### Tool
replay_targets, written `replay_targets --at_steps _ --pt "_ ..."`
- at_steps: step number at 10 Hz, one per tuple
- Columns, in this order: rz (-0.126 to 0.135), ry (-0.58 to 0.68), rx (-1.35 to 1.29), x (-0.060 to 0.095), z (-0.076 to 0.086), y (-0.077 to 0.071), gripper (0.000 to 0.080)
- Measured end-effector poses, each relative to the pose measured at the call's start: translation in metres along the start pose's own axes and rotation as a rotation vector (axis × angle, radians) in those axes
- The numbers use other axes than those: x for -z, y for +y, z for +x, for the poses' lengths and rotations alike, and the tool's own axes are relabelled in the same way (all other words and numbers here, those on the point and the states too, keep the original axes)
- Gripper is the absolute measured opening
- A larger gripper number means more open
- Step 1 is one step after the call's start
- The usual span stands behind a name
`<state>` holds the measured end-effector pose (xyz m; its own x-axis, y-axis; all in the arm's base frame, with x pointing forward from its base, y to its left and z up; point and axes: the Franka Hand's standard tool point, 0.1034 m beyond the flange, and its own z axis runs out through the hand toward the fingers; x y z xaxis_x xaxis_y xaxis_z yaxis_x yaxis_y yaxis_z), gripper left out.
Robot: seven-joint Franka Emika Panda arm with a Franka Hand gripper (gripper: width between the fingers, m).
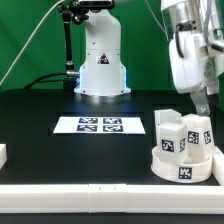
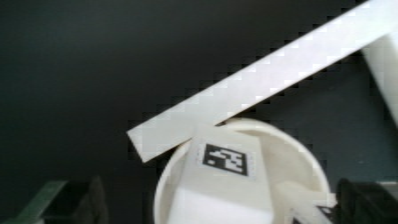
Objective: Assemble stool
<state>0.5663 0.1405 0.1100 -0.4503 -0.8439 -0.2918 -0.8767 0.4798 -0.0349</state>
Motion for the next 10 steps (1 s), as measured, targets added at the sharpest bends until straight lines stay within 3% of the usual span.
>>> replay_targets --at_steps 3,4,5,6,7,8,9,10 --pt "-0.002 0.004 0.189 -0.002 0.002 0.0 0.0649" --pt "-0.014 0.014 0.315 -0.003 0.003 0.001 0.0649" --pt "-0.048 0.046 0.483 -0.004 0.002 0.004 0.0649" --pt "-0.055 0.065 0.634 -0.003 -0.001 0.004 0.0649" --pt "-0.084 0.072 0.788 -0.004 -0.003 0.007 0.0649" --pt "-0.143 0.075 0.918 -0.003 -0.007 0.011 0.0649" --pt "-0.124 0.075 0.973 -0.003 -0.007 0.006 0.0649" --pt "-0.126 0.073 1.042 -0.004 -0.006 0.006 0.0649"
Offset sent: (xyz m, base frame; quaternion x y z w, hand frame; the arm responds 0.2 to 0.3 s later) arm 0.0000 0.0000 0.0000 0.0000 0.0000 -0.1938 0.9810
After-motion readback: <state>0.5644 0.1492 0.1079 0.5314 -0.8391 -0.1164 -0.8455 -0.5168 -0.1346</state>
